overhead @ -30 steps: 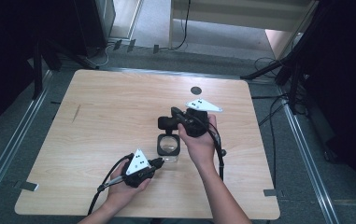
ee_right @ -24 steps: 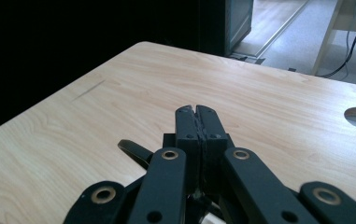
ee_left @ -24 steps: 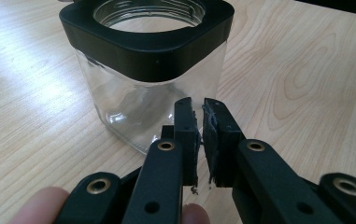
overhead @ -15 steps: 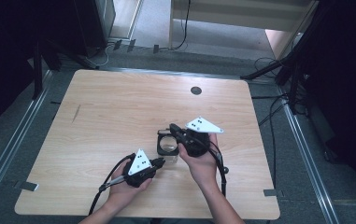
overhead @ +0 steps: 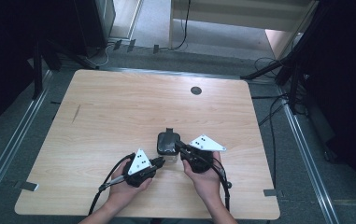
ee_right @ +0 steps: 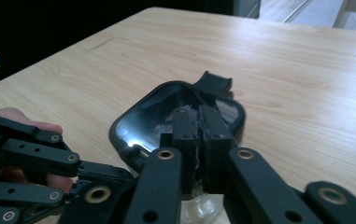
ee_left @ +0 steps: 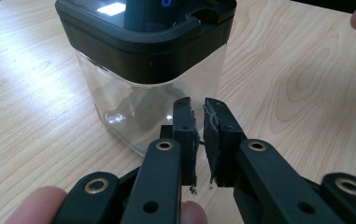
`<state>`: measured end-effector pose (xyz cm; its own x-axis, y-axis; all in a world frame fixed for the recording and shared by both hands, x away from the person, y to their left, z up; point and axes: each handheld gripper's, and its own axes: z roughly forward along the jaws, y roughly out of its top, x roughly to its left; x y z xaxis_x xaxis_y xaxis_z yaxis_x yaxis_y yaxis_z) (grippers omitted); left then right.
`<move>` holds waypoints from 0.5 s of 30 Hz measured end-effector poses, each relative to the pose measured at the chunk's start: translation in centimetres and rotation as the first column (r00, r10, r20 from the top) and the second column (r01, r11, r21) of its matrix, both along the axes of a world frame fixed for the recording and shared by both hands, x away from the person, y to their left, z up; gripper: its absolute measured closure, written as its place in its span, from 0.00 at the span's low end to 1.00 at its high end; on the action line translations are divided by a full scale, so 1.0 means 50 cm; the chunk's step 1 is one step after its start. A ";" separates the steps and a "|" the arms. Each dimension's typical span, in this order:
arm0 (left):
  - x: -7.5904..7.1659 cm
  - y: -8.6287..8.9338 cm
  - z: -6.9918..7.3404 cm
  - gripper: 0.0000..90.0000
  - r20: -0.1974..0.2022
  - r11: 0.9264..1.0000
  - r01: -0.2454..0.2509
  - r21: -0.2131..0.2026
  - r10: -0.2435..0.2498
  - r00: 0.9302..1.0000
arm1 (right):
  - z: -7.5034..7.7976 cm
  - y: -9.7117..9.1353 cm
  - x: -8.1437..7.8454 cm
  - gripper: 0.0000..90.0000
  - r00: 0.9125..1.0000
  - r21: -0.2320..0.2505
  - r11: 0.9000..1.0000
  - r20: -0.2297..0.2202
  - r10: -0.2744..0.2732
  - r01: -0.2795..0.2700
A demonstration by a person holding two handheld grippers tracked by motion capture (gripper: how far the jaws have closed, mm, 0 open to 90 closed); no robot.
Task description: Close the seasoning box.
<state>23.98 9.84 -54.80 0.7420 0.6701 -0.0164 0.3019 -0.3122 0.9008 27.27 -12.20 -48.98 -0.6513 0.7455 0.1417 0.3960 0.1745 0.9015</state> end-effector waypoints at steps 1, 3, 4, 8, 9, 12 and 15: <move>0.000 0.001 0.000 0.93 0.000 1.000 0.002 -0.003 -0.002 1.000 | 0.000 -0.007 -0.001 0.92 1.000 0.005 1.000 0.014 -0.009 0.009; -0.002 0.005 0.000 0.92 0.002 1.000 0.008 -0.018 -0.008 1.000 | 0.001 -0.020 -0.004 0.82 0.999 0.013 1.000 0.030 -0.024 0.023; -0.003 0.008 0.000 0.91 0.000 0.999 0.010 -0.032 -0.010 1.000 | 0.001 -0.030 -0.006 0.76 0.999 0.023 0.999 0.035 -0.042 0.041; -0.006 0.026 0.002 0.80 -0.008 0.995 0.029 -0.100 -0.030 1.000 | -0.005 -0.072 -0.010 0.50 0.995 0.034 0.995 0.042 -0.091 0.089; -0.006 0.032 0.003 0.78 -0.013 0.992 0.028 -0.119 -0.029 0.999 | -0.008 -0.083 -0.012 0.45 0.993 0.031 0.994 0.046 -0.104 0.103; -0.002 0.052 0.006 0.71 -0.046 0.985 0.017 -0.171 -0.025 0.999 | -0.017 -0.119 -0.018 0.37 0.989 0.035 0.990 0.045 -0.140 0.139; -0.006 0.072 0.010 0.66 -0.050 0.979 0.007 -0.204 -0.017 0.999 | -0.025 -0.157 -0.022 0.33 0.985 0.044 0.985 0.027 -0.170 0.168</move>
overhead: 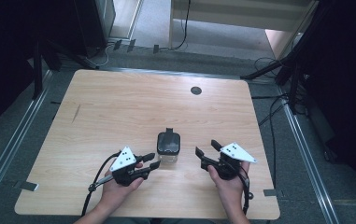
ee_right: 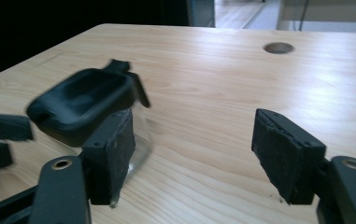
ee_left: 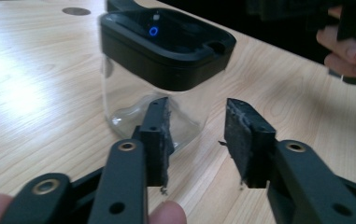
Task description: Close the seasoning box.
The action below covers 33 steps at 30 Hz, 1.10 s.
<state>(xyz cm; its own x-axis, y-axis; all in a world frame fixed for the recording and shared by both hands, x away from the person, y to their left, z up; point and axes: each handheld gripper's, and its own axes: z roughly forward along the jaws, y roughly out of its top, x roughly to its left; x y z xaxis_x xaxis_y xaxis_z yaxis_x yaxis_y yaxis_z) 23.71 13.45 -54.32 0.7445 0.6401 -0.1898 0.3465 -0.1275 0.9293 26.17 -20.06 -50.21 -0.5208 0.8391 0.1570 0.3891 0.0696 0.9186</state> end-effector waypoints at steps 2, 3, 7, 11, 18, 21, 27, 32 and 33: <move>-0.003 0.006 0.001 0.63 0.013 1.000 -0.012 0.025 0.012 1.000 | -0.002 -0.012 -0.001 0.32 1.000 0.004 1.000 -0.003 -0.008 0.008; -0.006 0.013 0.000 0.63 0.019 0.999 -0.017 0.034 0.016 1.000 | -0.005 -0.024 -0.002 0.32 1.000 0.008 1.000 -0.008 -0.018 0.018; -0.011 0.070 -0.003 0.58 -0.002 0.998 -0.060 0.010 0.060 0.998 | -0.022 -0.077 -0.011 0.32 0.997 -0.011 0.997 -0.027 -0.076 0.076; -0.014 0.121 -0.002 0.57 -0.002 0.993 -0.115 0.011 0.115 0.993 | -0.036 -0.118 -0.019 0.32 0.992 -0.026 0.992 -0.042 -0.121 0.120; -0.022 0.223 -0.003 0.57 -0.010 0.972 -0.237 0.003 0.237 0.971 | -0.053 -0.171 -0.038 0.32 0.983 -0.039 0.985 -0.063 -0.172 0.170; -0.025 0.248 -0.004 0.57 -0.017 0.963 -0.271 -0.004 0.271 0.962 | -0.060 -0.187 -0.046 0.32 0.980 -0.046 0.982 -0.075 -0.185 0.181; -0.036 0.317 -0.005 0.57 -0.006 0.932 -0.363 0.014 0.363 0.932 | -0.076 -0.229 -0.064 0.32 0.971 -0.075 0.973 -0.086 -0.222 0.216; -0.050 0.389 -0.004 0.57 0.037 0.877 -0.474 0.079 0.473 0.880 | -0.088 -0.266 -0.081 0.32 0.964 -0.073 0.968 -0.101 -0.248 0.241; -0.052 0.400 -0.003 0.57 0.047 0.866 -0.492 0.088 0.489 0.871 | -0.088 -0.272 -0.083 0.32 0.963 -0.068 0.967 -0.102 -0.250 0.244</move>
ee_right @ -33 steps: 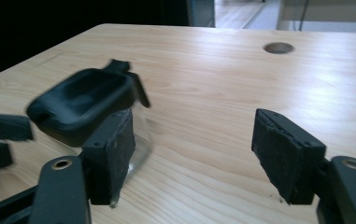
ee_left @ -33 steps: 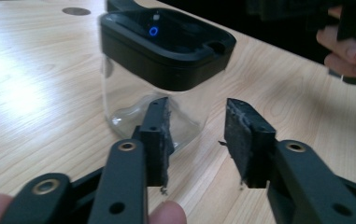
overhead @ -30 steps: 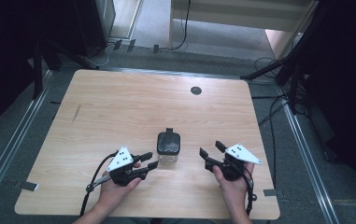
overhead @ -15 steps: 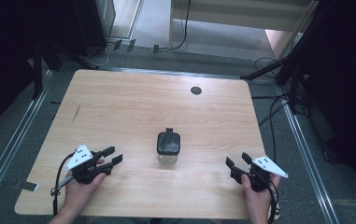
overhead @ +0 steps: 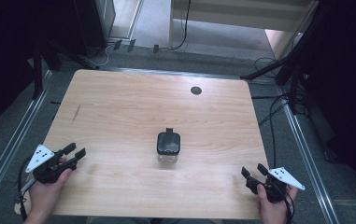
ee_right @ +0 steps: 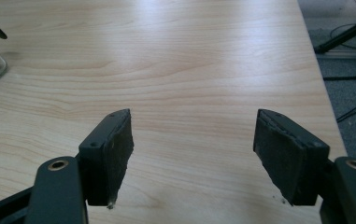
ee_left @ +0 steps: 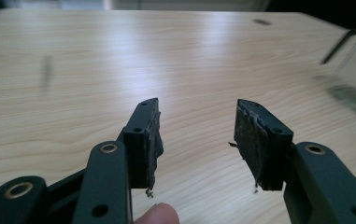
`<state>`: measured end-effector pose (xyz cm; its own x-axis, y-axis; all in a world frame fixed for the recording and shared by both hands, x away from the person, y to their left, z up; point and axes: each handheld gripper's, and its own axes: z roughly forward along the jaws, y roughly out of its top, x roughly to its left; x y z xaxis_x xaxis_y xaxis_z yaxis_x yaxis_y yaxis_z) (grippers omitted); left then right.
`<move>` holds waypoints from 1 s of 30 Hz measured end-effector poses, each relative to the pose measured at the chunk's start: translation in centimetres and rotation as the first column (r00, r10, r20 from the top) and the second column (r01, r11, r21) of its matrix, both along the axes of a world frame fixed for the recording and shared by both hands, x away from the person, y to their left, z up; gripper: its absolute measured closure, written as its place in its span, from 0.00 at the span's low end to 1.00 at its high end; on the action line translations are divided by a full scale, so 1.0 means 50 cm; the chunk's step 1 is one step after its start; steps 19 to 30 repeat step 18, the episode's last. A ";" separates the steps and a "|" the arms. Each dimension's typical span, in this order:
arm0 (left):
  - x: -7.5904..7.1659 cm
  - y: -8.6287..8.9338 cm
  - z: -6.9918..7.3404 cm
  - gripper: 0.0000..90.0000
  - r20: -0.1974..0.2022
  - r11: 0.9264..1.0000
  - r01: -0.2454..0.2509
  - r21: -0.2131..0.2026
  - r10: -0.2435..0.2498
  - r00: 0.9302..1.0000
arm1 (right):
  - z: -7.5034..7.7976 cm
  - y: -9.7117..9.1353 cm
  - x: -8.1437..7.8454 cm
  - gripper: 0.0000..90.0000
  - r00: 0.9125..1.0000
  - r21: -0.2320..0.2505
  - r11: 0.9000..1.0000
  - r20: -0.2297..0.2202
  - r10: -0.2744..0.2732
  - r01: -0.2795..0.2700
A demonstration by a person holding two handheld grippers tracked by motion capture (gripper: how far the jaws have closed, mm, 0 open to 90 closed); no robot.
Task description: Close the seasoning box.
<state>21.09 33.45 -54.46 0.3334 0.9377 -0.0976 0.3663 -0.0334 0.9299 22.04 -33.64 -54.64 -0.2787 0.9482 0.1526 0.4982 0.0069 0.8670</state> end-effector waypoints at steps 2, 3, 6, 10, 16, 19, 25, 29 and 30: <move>-0.003 0.021 0.001 0.57 0.002 1.000 -0.030 -0.007 0.030 1.000 | 0.000 -0.008 -0.005 0.33 1.000 -0.003 1.000 0.008 -0.016 0.016; -0.004 0.033 0.000 0.57 0.000 0.999 -0.046 -0.019 0.046 0.999 | 0.000 -0.009 -0.006 0.34 1.000 -0.013 1.000 0.009 -0.023 0.023; 0.002 0.057 -0.011 0.58 -0.020 0.995 -0.091 -0.043 0.090 0.996 | 0.001 -0.011 -0.005 0.34 1.000 -0.032 0.999 0.012 -0.028 0.028; 0.007 0.057 -0.013 0.58 -0.023 0.995 -0.089 -0.052 0.088 0.996 | 0.000 -0.009 0.000 0.34 0.999 -0.043 0.998 0.002 -0.035 0.035; 0.008 0.058 -0.013 0.58 -0.021 0.994 -0.095 -0.057 0.094 0.995 | 0.000 -0.013 0.001 0.33 0.999 -0.024 0.999 -0.009 -0.039 0.039; 0.009 0.058 -0.013 0.57 -0.022 0.994 -0.095 -0.058 0.094 0.995 | 0.000 -0.014 0.002 0.33 0.999 -0.017 0.999 -0.015 -0.043 0.043; 0.009 0.058 -0.013 0.57 -0.022 0.994 -0.095 -0.058 0.094 0.995 | 0.000 -0.014 0.002 0.33 0.999 -0.017 0.999 -0.015 -0.043 0.043; 0.009 0.058 -0.013 0.57 -0.022 0.994 -0.095 -0.058 0.094 0.995 | 0.000 -0.014 0.002 0.33 0.999 -0.017 0.999 -0.015 -0.043 0.043; 0.009 0.058 -0.013 0.57 -0.022 0.994 -0.095 -0.058 0.094 0.995 | 0.000 -0.014 0.002 0.33 0.999 -0.017 0.999 -0.015 -0.043 0.043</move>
